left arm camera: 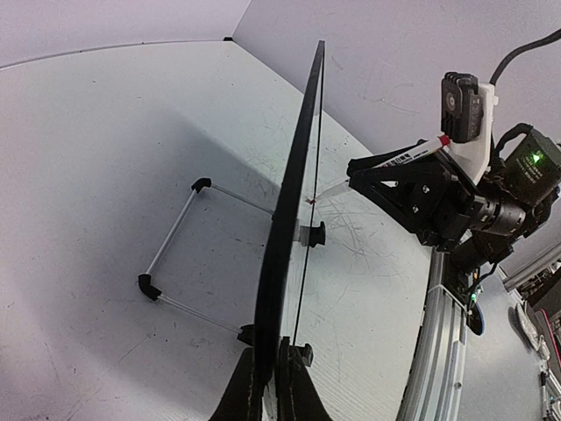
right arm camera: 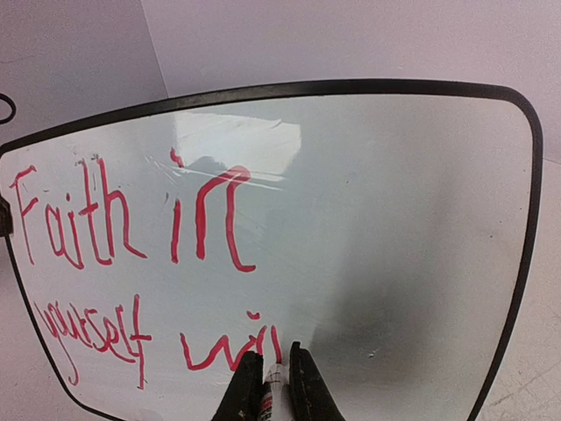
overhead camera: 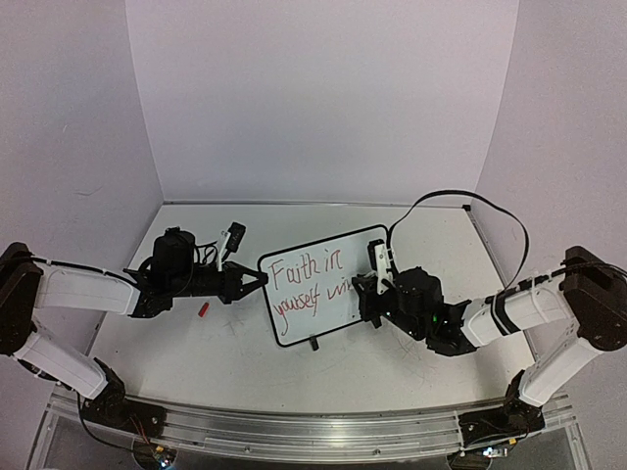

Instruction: Write a sentence on the whiteboard

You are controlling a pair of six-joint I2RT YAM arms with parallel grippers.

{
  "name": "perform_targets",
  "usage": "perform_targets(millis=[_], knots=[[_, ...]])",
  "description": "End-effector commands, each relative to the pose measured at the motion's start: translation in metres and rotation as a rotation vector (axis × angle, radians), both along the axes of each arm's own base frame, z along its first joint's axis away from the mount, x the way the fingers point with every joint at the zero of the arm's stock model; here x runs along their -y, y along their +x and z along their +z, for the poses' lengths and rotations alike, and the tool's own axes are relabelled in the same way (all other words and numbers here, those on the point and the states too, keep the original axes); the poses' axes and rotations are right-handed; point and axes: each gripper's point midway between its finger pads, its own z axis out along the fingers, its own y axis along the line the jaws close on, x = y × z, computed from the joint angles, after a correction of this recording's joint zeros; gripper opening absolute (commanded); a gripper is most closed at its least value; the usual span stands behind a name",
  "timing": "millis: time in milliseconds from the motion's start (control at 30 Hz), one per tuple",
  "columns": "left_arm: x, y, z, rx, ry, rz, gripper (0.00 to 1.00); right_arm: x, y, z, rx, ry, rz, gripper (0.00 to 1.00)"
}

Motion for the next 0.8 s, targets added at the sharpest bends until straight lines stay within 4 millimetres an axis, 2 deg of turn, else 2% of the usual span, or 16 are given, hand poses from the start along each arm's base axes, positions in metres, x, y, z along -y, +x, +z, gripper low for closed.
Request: perform_targets(millis=[0, 500, 767], knots=[[0.0, 0.006, 0.013, 0.071, 0.009, 0.01, 0.0, -0.003, 0.01, 0.019, 0.049, 0.026, -0.03, 0.0], [-0.001, 0.005, 0.013, 0.07, 0.009, 0.011, 0.0, -0.001, 0.02, 0.033, 0.084, 0.039, -0.048, 0.0], [-0.002, 0.004, 0.013, 0.071, 0.009, 0.014, 0.0, 0.011, 0.023, 0.035, 0.093, 0.039, -0.107, 0.0]])
